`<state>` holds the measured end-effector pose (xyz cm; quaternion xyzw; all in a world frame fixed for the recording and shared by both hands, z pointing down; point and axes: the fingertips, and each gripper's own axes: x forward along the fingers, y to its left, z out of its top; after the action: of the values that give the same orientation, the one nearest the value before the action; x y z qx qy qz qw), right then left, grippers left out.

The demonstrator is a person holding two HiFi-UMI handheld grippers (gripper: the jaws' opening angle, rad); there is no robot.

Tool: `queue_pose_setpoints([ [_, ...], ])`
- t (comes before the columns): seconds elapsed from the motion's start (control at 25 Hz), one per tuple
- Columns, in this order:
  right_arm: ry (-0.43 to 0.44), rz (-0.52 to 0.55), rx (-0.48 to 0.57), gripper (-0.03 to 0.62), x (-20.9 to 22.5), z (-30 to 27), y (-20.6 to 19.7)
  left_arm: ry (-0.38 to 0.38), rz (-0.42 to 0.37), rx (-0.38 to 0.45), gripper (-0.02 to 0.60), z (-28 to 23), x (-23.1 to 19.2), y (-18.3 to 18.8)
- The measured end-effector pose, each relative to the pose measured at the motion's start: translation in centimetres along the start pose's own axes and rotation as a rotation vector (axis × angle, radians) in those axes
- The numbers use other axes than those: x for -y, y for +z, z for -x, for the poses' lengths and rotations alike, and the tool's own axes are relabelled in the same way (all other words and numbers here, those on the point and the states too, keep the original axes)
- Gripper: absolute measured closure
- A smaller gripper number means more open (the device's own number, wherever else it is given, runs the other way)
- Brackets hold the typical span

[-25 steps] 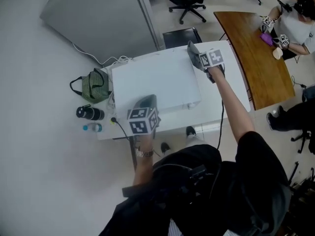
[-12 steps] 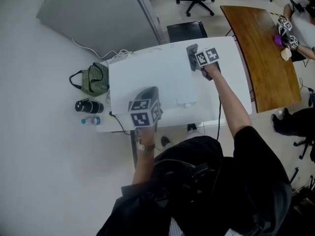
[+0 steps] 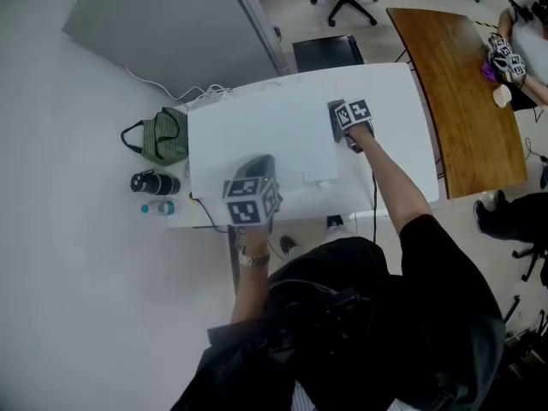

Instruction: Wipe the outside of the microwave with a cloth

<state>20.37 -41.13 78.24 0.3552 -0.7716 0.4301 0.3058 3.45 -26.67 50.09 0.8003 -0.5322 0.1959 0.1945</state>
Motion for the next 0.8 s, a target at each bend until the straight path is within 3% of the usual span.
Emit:
queue_pose_setpoints([
  [0.24, -0.039, 0.071, 0.035, 0.573, -1.3, 5.6, 2.3, 0.005, 0.000, -0.007, 0.588, 0.2, 0.1, -0.2],
  [0.48, 0.089, 0.145, 0.103, 0.573, -7.5, 13.8, 3.6, -0.011, 0.007, -0.014, 0.588, -0.7, 0.4, -0.5],
  [0.64, 0.107, 0.129, 0.010, 0.572, -7.7, 11.0, 0.5, -0.012, 0.009, -0.021, 0.588, -1.0, 0.7, -0.9],
  [0.8, 0.058, 0.077, -0.032, 0.576, -5.1, 5.9, -2.7, -0.002, 0.017, -0.034, 0.588, -0.8, 0.6, -1.6],
])
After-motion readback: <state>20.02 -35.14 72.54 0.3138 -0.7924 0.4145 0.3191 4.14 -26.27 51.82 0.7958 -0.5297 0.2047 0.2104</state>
